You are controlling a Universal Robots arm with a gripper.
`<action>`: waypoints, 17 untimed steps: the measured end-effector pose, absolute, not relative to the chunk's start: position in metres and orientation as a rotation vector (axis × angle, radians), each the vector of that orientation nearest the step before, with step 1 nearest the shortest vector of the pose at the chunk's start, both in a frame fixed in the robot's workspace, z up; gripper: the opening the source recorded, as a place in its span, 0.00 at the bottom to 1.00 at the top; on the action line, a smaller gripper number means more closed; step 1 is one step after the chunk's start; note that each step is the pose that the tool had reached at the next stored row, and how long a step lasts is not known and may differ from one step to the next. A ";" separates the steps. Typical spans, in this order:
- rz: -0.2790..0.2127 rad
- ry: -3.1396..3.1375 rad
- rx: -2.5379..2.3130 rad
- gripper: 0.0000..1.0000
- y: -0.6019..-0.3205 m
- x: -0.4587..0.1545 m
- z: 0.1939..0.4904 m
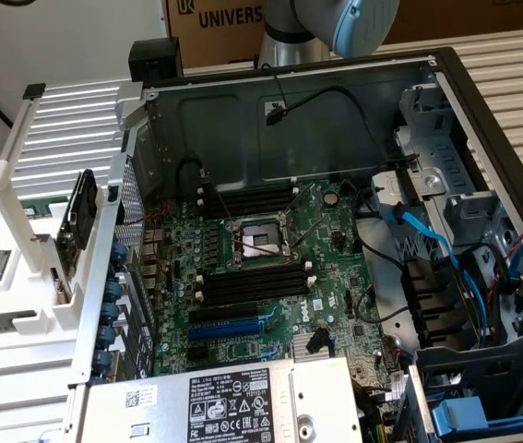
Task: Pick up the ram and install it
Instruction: 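Pick up the ram and move it above insertion slot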
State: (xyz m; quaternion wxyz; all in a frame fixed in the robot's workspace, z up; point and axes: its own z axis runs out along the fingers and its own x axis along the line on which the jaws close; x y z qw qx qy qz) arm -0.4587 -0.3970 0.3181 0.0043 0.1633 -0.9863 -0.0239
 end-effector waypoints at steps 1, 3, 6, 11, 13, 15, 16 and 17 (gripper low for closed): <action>-0.075 -3.085 0.539 0.10 -0.397 -0.459 0.317; -0.075 -3.074 0.595 0.10 -0.397 -0.459 0.316; -0.074 -3.048 0.708 0.10 -0.397 -0.459 0.313; -0.073 -3.011 0.844 0.10 -0.397 -0.459 0.310; -0.073 -2.994 0.900 0.10 -0.397 -0.459 0.308; -0.073 -2.977 0.953 0.10 -0.397 -0.459 0.307; -0.073 -2.968 0.980 0.10 -0.397 -0.459 0.306; -0.072 -2.958 1.007 0.10 -0.397 -0.459 0.305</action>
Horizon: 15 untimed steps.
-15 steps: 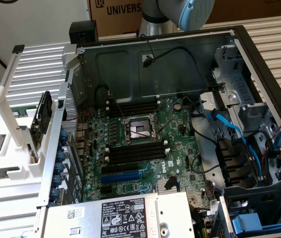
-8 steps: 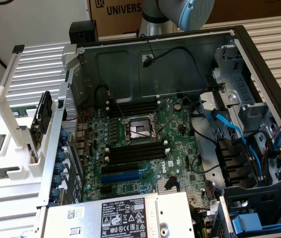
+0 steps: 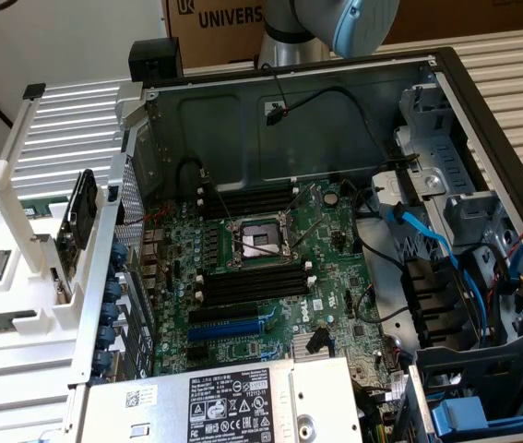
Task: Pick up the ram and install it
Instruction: 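Pick up the ram and move it above insertion slot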
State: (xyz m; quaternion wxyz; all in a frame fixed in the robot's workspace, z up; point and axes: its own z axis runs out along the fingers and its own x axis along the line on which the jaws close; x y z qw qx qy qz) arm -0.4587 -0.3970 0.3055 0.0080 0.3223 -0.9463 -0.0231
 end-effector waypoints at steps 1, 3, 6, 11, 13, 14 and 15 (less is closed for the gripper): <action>-0.072 -2.948 1.034 0.10 -0.397 -0.459 0.305; -0.071 -2.928 1.087 0.10 -0.397 -0.459 0.303; -0.070 -2.874 1.218 0.10 -0.397 -0.459 0.299; -0.068 -2.801 1.371 0.10 -0.397 -0.459 0.293; -0.068 -2.775 1.422 0.10 -0.397 -0.459 0.291; -0.067 -2.761 1.448 0.10 -0.397 -0.459 0.291; -0.067 -2.748 1.472 0.10 -0.397 -0.459 0.290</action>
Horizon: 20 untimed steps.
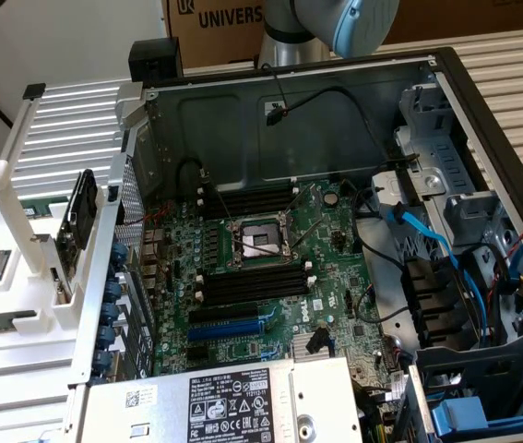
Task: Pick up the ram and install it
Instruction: 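Pick up the ram and move it above insertion slot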
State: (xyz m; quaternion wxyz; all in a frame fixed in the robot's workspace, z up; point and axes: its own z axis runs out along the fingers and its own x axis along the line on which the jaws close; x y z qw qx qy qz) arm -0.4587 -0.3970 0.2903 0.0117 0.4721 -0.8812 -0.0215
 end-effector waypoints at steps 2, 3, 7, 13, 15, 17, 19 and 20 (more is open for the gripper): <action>-0.066 -2.720 1.521 0.10 -0.397 -0.459 0.289; -0.066 -2.706 1.545 0.10 -0.397 -0.459 0.289; -0.064 -2.616 1.690 0.10 -0.397 -0.459 0.286; -0.059 -2.520 1.830 0.10 -0.397 -0.459 0.280; -0.057 -2.491 1.872 0.10 -0.397 -0.459 0.278; -0.053 -2.474 1.897 0.10 -0.397 -0.459 0.276; -0.052 -2.469 1.906 0.10 -0.397 -0.463 0.275; -0.052 -2.469 1.907 0.10 -0.397 -0.466 0.274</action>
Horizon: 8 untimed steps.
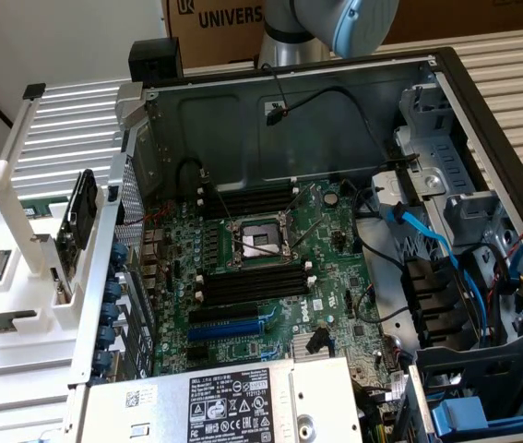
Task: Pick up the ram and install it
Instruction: 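Pick up the ram and move it above insertion slot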
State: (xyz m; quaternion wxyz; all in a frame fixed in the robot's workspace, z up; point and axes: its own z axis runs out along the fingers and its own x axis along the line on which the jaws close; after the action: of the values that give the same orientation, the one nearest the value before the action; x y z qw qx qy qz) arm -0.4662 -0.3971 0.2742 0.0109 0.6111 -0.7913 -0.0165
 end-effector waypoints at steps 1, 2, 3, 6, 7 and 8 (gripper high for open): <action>-0.050 -2.470 1.908 0.10 -0.397 -0.472 0.274; -0.047 -2.473 1.912 0.10 -0.398 -0.474 0.273; -0.042 -2.476 1.916 0.10 -0.398 -0.474 0.272; -0.024 -2.485 1.931 0.10 -0.400 -0.477 0.271; -0.017 -2.488 1.937 0.10 -0.400 -0.477 0.270; -0.011 -2.491 1.942 0.10 -0.401 -0.478 0.270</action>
State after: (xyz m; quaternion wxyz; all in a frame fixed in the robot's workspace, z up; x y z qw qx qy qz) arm -0.4777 -0.4008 0.2699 -0.0082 0.6148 -0.7886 -0.0034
